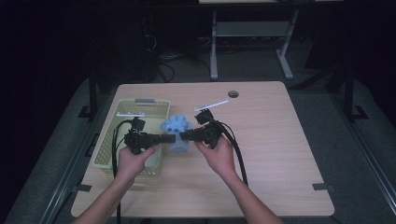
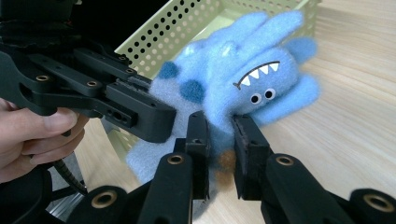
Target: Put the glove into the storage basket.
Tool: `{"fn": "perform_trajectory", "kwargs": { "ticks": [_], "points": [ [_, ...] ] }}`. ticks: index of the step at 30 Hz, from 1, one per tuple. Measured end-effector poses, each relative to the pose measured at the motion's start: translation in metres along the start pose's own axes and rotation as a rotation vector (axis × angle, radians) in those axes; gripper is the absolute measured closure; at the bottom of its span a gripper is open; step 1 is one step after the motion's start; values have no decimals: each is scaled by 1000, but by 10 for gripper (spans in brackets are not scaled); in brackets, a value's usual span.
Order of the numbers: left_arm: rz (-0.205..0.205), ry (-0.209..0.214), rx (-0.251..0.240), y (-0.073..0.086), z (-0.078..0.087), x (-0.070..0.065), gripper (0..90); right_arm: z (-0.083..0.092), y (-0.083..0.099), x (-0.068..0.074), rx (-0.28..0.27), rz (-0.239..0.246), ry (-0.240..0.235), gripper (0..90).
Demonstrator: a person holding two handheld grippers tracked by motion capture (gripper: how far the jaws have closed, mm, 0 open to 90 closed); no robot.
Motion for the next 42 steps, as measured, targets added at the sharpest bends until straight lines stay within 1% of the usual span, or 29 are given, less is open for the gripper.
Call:
{"fn": "perform_trajectory", "kwargs": {
  "ticks": [4,9,10,11,13,14,16,20,21,22,25,27,28,29,32,34,36,38,40,42],
  "points": [
    [3,-4,-1,1,8,5,788,-6,-5,5,3,0,-11,785],
    [13,-6,-7,2,15,9,788,-12,-10,10,2,12,-12,785],
    [21,-5,-15,2,17,9,788,-13,-11,11,3,12,-14,785],
    [15,-8,-8,3,18,11,788,-13,-12,12,5,13,-15,785],
    [21,-11,-15,3,20,11,788,-16,-13,14,3,16,-17,784],
    [15,-13,-9,4,22,13,788,-18,-15,16,5,19,-19,785],
    [26,-9,-15,4,25,14,788,-19,-15,17,9,14,-19,785],
    [22,-20,-13,6,31,20,788,-25,-19,22,20,22,-29,785],
    [24,-23,-14,7,32,21,789,-27,-21,22,21,28,-32,785],
    [34,-25,-15,7,34,23,788,-28,-21,22,21,32,-32,785],
    [40,-29,-14,8,39,27,790,-33,-24,25,25,27,-39,785],
    [55,-27,-15,8,43,29,789,-37,-27,28,21,24,-47,785],
    [52,-31,-16,8,45,31,789,-41,-29,30,20,22,-55,785],
    [48,-35,-13,8,46,33,789,-41,-29,30,20,22,-55,785],
    [52,-42,-13,10,52,37,790,-46,-31,33,23,21,-64,785],
    [64,-43,-18,11,56,39,790,-50,-34,35,22,22,-70,785],
    [66,-46,-23,12,59,42,790,-56,-37,38,25,22,-77,785],
    [73,-50,-23,13,63,45,790,-57,-38,39,24,19,-79,785],
    [78,-53,-19,15,66,48,790,-64,-40,42,29,26,-88,785],
    [81,-60,-20,17,70,53,791,-67,-40,43,33,23,-91,785]
  ]
}}
Point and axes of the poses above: each handheld gripper's, and its own axes: z roughly backward along the jaws, y roughly out of its underside, x roughly to its left, the point moved 8 cm from there along -z, roughly forward along the jaws, and after that the axes turned 9 degrees about x, right-handed, at the moved point
